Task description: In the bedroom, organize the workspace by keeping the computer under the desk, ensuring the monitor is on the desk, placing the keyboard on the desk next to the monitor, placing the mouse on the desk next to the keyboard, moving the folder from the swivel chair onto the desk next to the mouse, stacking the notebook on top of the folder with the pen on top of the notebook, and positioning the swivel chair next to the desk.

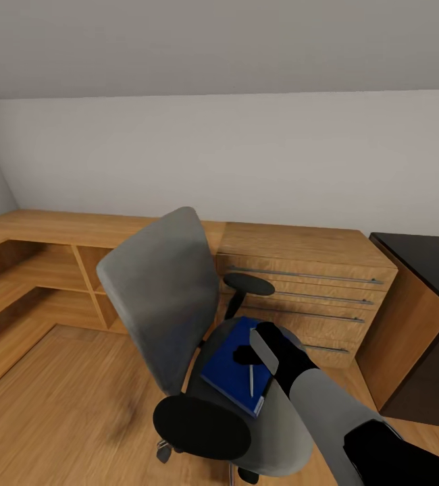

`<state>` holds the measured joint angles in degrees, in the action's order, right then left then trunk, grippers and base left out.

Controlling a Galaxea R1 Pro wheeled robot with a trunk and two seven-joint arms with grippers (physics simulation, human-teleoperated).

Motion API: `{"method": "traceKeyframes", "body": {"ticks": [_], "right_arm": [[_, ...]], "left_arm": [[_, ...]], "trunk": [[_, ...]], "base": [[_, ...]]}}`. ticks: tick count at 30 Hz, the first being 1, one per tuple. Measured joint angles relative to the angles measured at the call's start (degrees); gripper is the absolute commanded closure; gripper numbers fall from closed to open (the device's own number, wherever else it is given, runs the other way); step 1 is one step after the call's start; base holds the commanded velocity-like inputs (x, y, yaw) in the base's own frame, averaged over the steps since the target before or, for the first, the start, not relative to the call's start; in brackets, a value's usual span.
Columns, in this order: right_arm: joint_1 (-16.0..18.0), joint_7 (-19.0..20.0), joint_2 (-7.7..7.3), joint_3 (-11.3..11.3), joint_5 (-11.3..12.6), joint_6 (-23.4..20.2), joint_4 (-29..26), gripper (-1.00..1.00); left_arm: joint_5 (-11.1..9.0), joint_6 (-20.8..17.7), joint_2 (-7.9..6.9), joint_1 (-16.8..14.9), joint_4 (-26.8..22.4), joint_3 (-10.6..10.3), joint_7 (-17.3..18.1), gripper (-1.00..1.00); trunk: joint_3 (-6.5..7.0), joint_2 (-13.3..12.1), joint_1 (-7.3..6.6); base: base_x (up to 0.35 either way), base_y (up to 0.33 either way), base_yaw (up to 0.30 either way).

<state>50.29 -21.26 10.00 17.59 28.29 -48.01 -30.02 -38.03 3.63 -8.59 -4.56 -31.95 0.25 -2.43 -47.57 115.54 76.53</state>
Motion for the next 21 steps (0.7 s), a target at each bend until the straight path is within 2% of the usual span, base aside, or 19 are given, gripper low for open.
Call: {"method": "traceKeyframes", "body": {"ticks": [6,7,21], "right_arm": [[0.0,-0.1,0.00,0.1,0.0,-0.2,0.0,-1.00],[0.0,-0.1,0.00,0.1,0.0,-0.2,0.0,1.00],[0.0,0.0,0.00,0.0,-0.1,-0.4,-0.1,1.00]], "left_arm": [[0.0,0.0,0.00,0.0,0.0,0.0,0.0,-1.00],[0.0,0.0,0.00,0.0,0.0,0.0,0.0,-1.00],[0.0,0.0,-0.08,0.0,0.0,0.0,0.0,-1.00]], "trunk": [[0.00,0.0,0.00],[0.00,0.0,0.00],[0.00,0.0,0.00]], "base": [[0.000,0.000,0.000],[0.000,0.000,0.000],[0.000,0.000,0.000]]}}
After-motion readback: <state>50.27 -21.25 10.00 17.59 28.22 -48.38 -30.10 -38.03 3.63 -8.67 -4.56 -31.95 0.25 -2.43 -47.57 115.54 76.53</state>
